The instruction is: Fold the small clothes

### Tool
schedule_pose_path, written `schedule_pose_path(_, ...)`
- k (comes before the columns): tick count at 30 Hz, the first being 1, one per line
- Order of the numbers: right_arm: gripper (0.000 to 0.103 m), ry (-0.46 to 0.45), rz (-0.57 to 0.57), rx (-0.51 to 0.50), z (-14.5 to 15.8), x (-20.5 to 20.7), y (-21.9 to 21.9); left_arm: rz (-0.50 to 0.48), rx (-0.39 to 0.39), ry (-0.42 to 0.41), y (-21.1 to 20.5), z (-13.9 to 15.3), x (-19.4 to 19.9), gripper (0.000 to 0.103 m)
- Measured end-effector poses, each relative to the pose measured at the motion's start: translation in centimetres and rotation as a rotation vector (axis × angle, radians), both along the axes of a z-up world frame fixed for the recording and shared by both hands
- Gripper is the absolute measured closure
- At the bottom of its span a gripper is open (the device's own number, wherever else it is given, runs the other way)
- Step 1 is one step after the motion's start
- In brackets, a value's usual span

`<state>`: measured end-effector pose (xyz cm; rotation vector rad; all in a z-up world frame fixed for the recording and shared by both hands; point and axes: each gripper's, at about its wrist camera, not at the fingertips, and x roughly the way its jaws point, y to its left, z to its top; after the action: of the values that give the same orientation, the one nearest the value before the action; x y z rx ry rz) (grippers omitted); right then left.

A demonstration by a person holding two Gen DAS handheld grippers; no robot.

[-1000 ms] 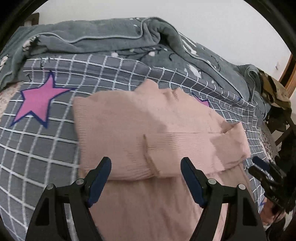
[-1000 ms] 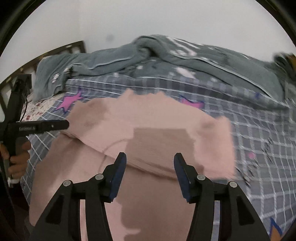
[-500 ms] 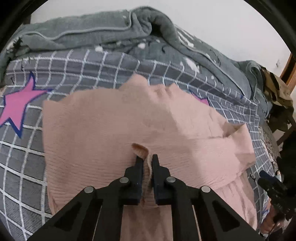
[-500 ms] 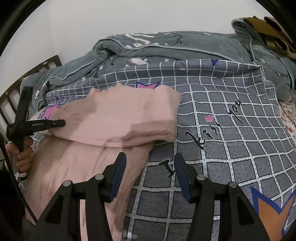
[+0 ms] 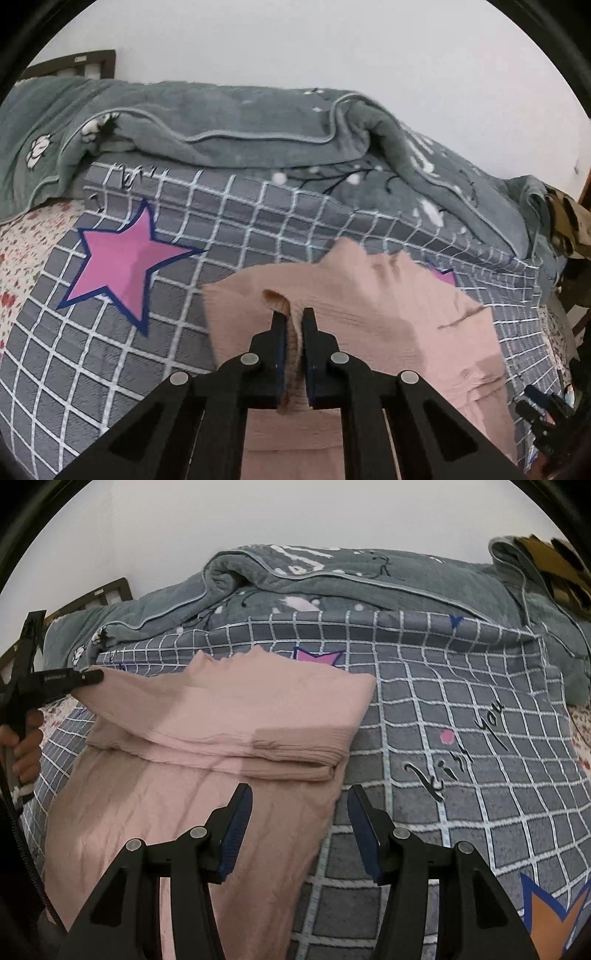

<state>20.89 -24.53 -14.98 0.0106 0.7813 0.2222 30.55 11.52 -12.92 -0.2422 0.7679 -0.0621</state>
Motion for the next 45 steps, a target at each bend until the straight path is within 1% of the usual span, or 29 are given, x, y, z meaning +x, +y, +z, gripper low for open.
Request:
schedule_pose_path(2,0.05,-0.001,0.004,-0.005,0.0,0.4,0.4,-0.011,0.01,0.029,0.0,-1.1,0.2,0.094)
schedule_pose_path(6,0.05,-0.007,0.011,-0.018,0.0,1.4,1.2,-0.027,0.096,0.073,-0.8,-3.1,0.1,0.093)
schedule_pose_path(9,0.05,-0.022,0.002,-0.046,0.1,2.4,1.6,-0.031,0.141,0.108,-0.8,-4.2,0.0,0.09)
schedule_pose_path(13,0.05,-0.031,-0.048,-0.098,-0.1,4.4,1.1,-0.009,0.145,0.094,-0.1,-4.4,-1.0,0.087)
schedule_pose_path(14,0.05,-0.027,-0.056,-0.095,-0.1,4.8,0.9,-0.003,0.153,0.087,-0.1,-4.4,-1.2,0.085)
schedule_pose_path(15,0.05,-0.016,-0.064,-0.094,-0.3,5.4,0.7,0.005,0.172,0.079,-0.2,-4.5,-1.2,0.08)
schedule_pose_path(16,0.054,-0.003,-0.065,-0.097,-0.6,6.0,0.5,0.011,0.195,0.074,-0.4,-4.6,-1.2,0.075)
schedule_pose_path(17,0.063,0.003,-0.058,-0.099,-0.8,6.4,0.5,0.017,0.215,0.071,-0.5,-4.8,-1.1,0.072)
schedule_pose_path(18,0.065,0.019,-0.052,-0.109,-1.2,6.9,0.5,0.024,0.226,0.068,-0.6,-5.0,-1.1,0.07)
schedule_pose_path(20,0.065,0.042,-0.061,-0.12,-2.1,7.7,0.5,0.032,0.204,0.065,-0.5,-5.6,-1.1,0.066)
schedule_pose_path(22,0.065,0.06,-0.065,-0.117,-3.0,8.0,0.3,0.039,0.192,0.069,-0.5,-6.3,-1.2,0.058)
schedule_pose_path(25,0.065,0.073,-0.06,-0.085,-3.5,8.2,-0.1,0.049,0.211,0.055,-0.7,-6.6,-1.3,0.055)
schedule_pose_path(27,0.065,0.084,-0.062,-0.064,-3.7,8.4,-0.4,0.045,0.209,0.059,-0.7,-6.8,-1.2,0.054)
schedule_pose_path(29,0.063,0.092,-0.069,-0.049,-3.9,8.8,-0.6,0.048,0.198,0.062,-0.5,-6.9,-1.1,0.051)
schedule_pose_path(30,0.063,0.101,-0.073,-0.028,-4.0,9.1,-0.8,0.047,0.184,0.066,-0.3,-6.9,-1.1,0.047)
schedule_pose_path(33,0.058,0.13,-0.086,0.024,-3.8,9.9,-1.5,0.039,0.136,0.092,0.5,-6.8,-0.8,0.03)
schedule_pose_path(34,0.055,0.135,-0.085,0.031,-3.8,10.1,-1.5,0.037,0.121,0.099,0.7,-6.9,-0.6,0.03)
schedule_pose_path(35,0.053,0.141,-0.086,0.029,-3.9,10.5,-1.5,0.037,0.112,0.103,0.8,-6.9,-0.4,0.03)
schedule_pose_path(38,0.053,0.152,-0.082,0.022,-4.1,11.3,-1.1,0.031,0.115,0.099,0.4,-7.0,0.1,0.03)
schedule_pose_path(39,0.053,0.154,-0.08,0.024,-4.1,11.5,-1.0,0.021,0.113,0.097,0.2,-7.1,0.3,0.033)
schedule_pose_path(40,0.053,0.161,-0.076,0.03,-4.3,11.8,-0.9,0.011,0.104,0.093,0.1,-7.1,0.4,0.048)
schedule_pose_path(41,0.053,0.172,-0.073,0.038,-4.4,12.1,-1.0,-0.009,0.086,0.086,0.1,-7.0,0.6,0.059)
schedule_pose_path(42,0.053,0.189,-0.069,0.052,-4.6,12.4,-1.1,-0.024,0.072,0.076,0.0,-6.9,0.7,0.08)
schedule_pose_path(43,0.059,0.19,-0.066,0.067,-4.5,12.6,-1.1,-0.021,0.076,0.06,-0.1,-6.6,0.7,0.084)
schedule_pose_path(44,0.086,0.173,-0.036,0.09,-4.2,12.6,-1.1,-0.022,0.076,0.046,-0.1,-6.2,0.6,0.084)
schedule_pose_path(45,0.09,0.133,-0.025,0.081,-3.7,12.3,-1.0,-0.021,0.079,0.025,-0.1,-5.8,0.3,0.084)
